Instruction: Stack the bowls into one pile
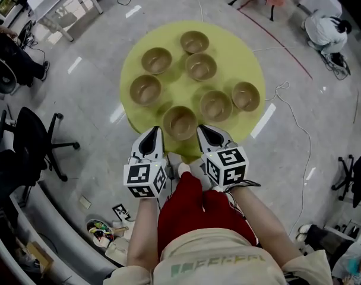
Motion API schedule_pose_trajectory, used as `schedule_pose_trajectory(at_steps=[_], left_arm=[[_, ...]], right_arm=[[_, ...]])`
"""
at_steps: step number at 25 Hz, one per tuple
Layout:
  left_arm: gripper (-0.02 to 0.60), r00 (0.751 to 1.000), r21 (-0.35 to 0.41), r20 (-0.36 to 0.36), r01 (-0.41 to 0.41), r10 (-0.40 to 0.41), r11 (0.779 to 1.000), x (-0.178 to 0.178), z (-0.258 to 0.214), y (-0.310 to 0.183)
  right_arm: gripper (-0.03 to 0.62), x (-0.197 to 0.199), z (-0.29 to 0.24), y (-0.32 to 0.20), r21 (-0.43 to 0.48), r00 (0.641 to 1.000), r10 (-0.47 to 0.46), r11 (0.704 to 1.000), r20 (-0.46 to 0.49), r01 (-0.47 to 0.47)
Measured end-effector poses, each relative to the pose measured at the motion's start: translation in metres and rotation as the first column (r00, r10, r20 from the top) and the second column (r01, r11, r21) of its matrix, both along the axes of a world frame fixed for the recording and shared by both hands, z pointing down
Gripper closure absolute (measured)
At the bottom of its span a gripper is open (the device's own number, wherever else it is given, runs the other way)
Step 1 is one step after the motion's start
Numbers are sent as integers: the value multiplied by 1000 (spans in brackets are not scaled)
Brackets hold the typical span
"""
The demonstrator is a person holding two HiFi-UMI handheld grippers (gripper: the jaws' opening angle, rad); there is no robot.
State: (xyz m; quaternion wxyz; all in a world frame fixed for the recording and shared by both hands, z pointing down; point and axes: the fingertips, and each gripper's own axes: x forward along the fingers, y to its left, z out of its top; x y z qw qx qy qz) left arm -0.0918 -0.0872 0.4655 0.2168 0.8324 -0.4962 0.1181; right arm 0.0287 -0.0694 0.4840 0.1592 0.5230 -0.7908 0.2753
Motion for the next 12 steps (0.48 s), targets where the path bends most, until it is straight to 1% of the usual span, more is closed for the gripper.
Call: schedule_pose_trajectory(at_steps=[8, 12], left_arm=[[557, 999, -67, -12, -34, 34, 997, 6, 21, -5], [557, 999, -102, -33, -42, 39, 994, 9, 28, -8]], right_arm=[[556, 4, 17, -4, -69, 999, 37, 997, -23, -39], [556, 7, 25, -7, -91, 999, 50, 995, -8, -51]])
